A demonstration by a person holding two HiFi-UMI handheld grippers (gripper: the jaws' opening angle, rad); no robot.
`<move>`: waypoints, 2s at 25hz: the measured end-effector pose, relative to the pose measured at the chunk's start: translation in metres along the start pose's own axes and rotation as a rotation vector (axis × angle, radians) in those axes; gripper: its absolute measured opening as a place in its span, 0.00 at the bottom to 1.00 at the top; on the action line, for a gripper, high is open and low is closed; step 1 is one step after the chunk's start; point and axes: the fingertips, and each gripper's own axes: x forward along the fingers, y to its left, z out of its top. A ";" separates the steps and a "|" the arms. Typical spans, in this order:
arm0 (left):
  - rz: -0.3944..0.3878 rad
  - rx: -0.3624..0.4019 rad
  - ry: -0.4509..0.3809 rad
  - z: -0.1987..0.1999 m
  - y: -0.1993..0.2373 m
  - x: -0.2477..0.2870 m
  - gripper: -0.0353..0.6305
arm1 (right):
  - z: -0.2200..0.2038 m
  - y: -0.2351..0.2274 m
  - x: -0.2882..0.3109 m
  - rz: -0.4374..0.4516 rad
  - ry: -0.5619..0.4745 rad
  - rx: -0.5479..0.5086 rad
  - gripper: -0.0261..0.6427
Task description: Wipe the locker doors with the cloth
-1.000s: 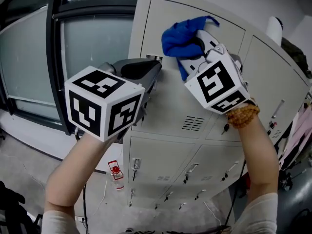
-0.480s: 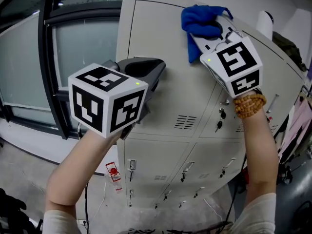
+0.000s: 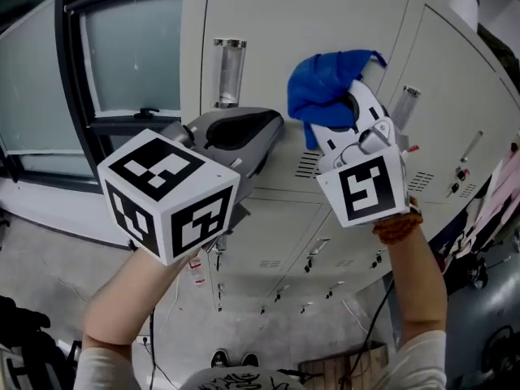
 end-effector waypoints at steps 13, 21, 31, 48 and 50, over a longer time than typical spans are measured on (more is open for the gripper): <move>0.014 -0.097 0.074 -0.084 -0.015 0.005 0.06 | -0.044 0.130 -0.023 0.085 0.018 0.000 0.09; -0.007 -0.131 0.102 -0.108 -0.024 0.014 0.06 | -0.068 0.157 -0.040 0.144 0.081 -0.060 0.09; -0.028 -0.088 0.047 -0.061 -0.027 0.018 0.06 | -0.069 0.096 -0.042 0.159 0.155 -0.104 0.09; -0.016 0.033 -0.048 0.045 -0.007 0.025 0.06 | -0.007 -0.063 -0.005 0.027 0.025 -0.055 0.09; -0.007 0.038 -0.055 0.056 0.000 0.026 0.06 | -0.002 -0.086 -0.002 0.003 0.015 -0.039 0.09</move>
